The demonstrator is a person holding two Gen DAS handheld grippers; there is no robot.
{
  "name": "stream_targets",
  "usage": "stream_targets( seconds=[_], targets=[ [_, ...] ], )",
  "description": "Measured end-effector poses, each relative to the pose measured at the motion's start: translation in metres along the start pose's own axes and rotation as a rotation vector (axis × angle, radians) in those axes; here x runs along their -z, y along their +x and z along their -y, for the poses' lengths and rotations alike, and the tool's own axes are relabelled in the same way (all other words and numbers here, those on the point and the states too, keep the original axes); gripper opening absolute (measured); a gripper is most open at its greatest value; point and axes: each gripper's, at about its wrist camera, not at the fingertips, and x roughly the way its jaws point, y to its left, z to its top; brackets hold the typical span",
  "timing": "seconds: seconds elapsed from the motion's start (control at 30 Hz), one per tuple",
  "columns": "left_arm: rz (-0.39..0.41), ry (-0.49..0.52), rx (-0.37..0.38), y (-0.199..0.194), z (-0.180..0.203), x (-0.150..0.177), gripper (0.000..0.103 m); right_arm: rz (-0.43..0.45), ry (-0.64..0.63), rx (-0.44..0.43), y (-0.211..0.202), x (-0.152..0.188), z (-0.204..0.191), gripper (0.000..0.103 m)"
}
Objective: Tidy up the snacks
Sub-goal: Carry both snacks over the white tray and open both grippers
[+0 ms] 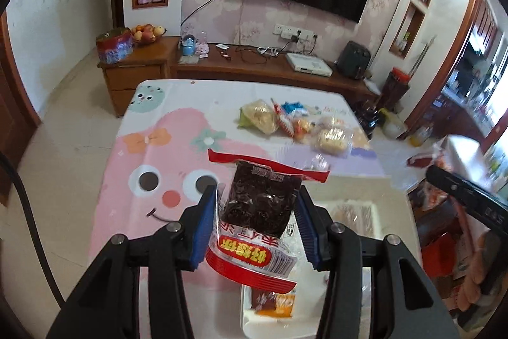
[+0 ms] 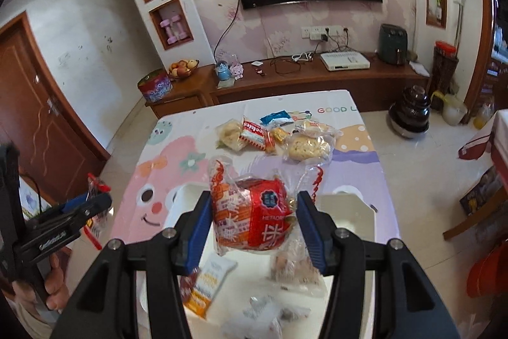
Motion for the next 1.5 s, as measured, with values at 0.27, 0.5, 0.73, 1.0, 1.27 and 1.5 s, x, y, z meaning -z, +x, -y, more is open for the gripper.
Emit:
stream_targets(
  seconds=[0.27, 0.5, 0.73, 1.0, 1.27, 1.5],
  targets=[
    [-0.022, 0.091, -0.074, 0.004, 0.046, 0.034, 0.047, -0.004, -0.086, 0.096, -0.007, 0.057, -0.013, 0.053],
    [-0.128, 0.151, -0.131, 0.030, 0.065, 0.050, 0.047, -0.028, -0.060, 0.151, 0.001, 0.090, -0.008, 0.054],
    [-0.194, 0.165, -0.186, 0.045, 0.073, 0.061, 0.052, -0.056, -0.096, 0.195, 0.004, 0.097, -0.005, 0.058],
    [-0.201, 0.152, -0.222, 0.041, 0.076, 0.066, 0.084, -0.031, -0.115, 0.198, -0.003, 0.101, -0.005, 0.066],
    [-0.175, 0.148, -0.237, 0.031, 0.076, 0.068, 0.084, -0.026, -0.125, 0.168, -0.007, 0.102, -0.007, 0.067],
    [-0.176, 0.155, -0.237, 0.030, 0.078, 0.070, 0.084, -0.037, -0.125, 0.157, -0.006, 0.104, -0.008, 0.067]
  ],
)
